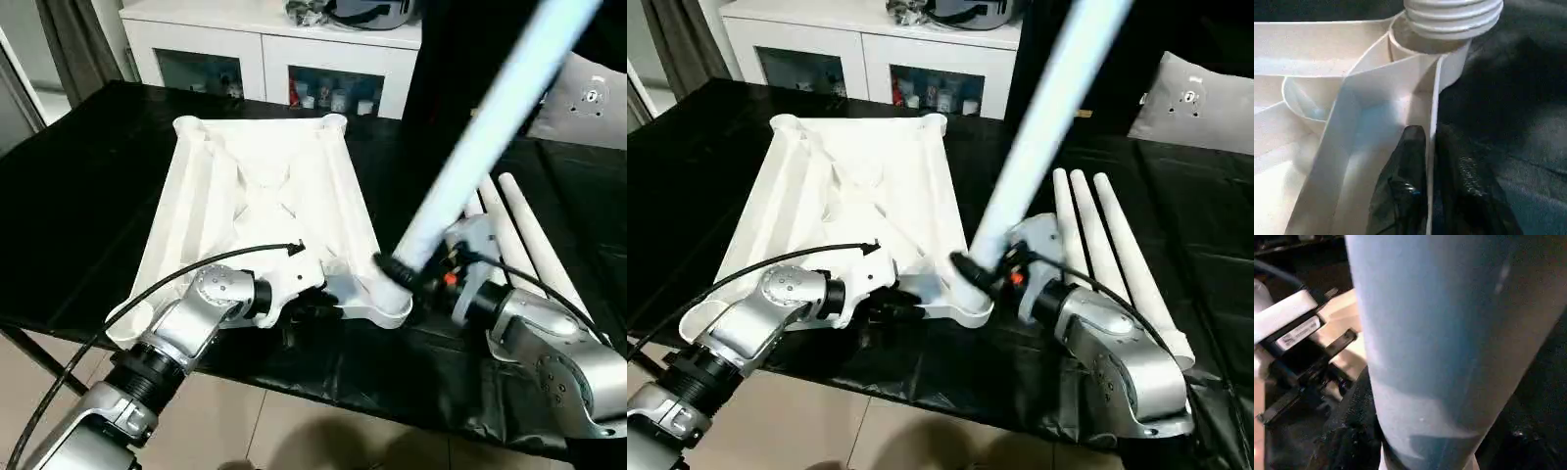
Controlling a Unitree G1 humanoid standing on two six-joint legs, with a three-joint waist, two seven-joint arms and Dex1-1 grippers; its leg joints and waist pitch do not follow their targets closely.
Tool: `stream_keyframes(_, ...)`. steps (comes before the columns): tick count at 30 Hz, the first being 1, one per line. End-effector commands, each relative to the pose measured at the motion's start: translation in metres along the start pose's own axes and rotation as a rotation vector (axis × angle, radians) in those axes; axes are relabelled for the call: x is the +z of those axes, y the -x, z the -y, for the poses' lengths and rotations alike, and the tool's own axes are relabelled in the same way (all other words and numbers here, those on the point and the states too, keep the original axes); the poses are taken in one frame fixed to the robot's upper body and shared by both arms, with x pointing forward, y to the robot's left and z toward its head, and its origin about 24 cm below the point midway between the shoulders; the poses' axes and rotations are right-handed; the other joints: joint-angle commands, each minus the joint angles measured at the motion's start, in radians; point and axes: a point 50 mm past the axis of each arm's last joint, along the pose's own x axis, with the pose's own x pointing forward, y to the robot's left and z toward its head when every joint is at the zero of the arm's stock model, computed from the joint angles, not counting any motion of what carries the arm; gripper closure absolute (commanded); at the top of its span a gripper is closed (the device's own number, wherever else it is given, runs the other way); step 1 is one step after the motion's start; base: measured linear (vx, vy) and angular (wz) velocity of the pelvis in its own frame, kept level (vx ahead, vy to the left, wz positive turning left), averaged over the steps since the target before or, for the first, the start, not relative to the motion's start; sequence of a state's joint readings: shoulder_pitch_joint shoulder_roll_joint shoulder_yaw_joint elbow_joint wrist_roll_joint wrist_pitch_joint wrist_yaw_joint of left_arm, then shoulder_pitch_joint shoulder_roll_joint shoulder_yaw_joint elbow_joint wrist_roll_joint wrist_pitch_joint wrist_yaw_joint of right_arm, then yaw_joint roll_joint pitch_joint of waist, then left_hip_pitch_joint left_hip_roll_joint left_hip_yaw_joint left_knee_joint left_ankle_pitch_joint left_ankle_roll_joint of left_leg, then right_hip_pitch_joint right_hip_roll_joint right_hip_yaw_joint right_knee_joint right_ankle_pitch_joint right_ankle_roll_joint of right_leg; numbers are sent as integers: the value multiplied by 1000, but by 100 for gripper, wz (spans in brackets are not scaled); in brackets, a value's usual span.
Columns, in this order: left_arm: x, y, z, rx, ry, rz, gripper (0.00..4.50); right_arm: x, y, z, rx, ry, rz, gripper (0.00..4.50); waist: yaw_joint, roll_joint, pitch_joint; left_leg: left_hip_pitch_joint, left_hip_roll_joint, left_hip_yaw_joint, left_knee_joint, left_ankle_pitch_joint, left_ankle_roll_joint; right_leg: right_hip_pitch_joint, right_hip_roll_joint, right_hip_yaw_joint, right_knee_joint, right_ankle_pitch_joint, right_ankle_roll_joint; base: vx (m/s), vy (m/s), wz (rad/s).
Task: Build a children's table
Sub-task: Insert table leg to table base
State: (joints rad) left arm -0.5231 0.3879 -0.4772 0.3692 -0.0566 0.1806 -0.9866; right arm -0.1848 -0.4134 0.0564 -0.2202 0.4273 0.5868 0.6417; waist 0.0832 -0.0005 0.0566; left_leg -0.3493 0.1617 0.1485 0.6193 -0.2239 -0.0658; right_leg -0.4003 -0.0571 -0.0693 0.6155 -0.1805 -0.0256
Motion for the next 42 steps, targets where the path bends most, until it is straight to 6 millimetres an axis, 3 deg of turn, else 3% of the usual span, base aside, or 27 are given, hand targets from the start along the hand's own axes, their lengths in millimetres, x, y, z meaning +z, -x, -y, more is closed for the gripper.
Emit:
stream_keyframes(1,-12,3,-1,5,9,-72,437,4,-2,3,-6,23,-9,261,1,-2,-58,-6,58,-16,-86,-151,13,56,-94,58,-95,-382,-114,0,0,0)
stream_keyframes(7,-13,6,-1,-10,-2,-94,450,4,-4,7,4,40,-55,261,-2,-4,-61,-9,60,-15,-83,-112,21,59,-92,59,-84,-285,-146,0,0,0)
stream_keyframes(8,-14,6,-1,-13,-4,-97,450,4,-4,8,5,42,-66,261,-3,-9,-61,-9,59,-14,-83,-111,21,59,-92,59,-84,-285,-148,0,0,0)
stream_keyframes(17,-15,6,0,-34,-53,-115,450,5,-7,12,36,54,-104,261,-7,-7,-59,-7,58,-13,-83,-127,26,57,-94,58,-92,-352,-133,0,0,0)
stream_keyframes(23,-12,6,-5,21,-2,-84,450,2,-8,13,28,31,-92,261,-8,-7,-60,-7,60,-13,-82,-123,24,56,-94,59,-88,-329,-145,0,0,0)
stream_keyframes(25,-14,6,-4,9,-11,-98,394,-1,-8,14,22,21,-94,261,-5,-7,-58,-7,59,-13,-83,-133,23,56,-95,58,-92,-358,-139,0,0,0)
stream_keyframes(28,-17,6,-4,13,-30,-116,391,-1,-9,14,19,19,-93,261,-7,-5,-57,-7,58,-14,-84,-146,24,54,-94,57,-97,-380,-125,0,0,0)
stream_keyframes(31,-19,5,-4,8,-33,-126,348,-1,-10,14,16,18,-90,261,-7,-5,-57,-7,58,-14,-85,-150,22,54,-94,58,-99,-402,-115,0,0,0)
stream_keyframes(37,-20,4,-4,4,-20,-125,347,-1,-10,14,13,17,-84,261,-6,-3,-57,-5,58,-15,-86,-161,19,52,-95,58,-101,-417,-112,0,0,0)
stream_keyframes(38,-20,4,-4,3,-18,-123,377,-1,-10,14,14,17,-85,261,-7,-4,-57,-6,57,-15,-86,-160,19,52,-94,57,-101,-418,-111,0,0,0)
stream_keyframes(42,-21,2,-4,-8,-19,-130,397,0,-10,15,8,21,-84,261,-6,-4,-56,-5,58,-15,-87,-165,21,50,-94,57,-104,-435,-104,0,0,0)
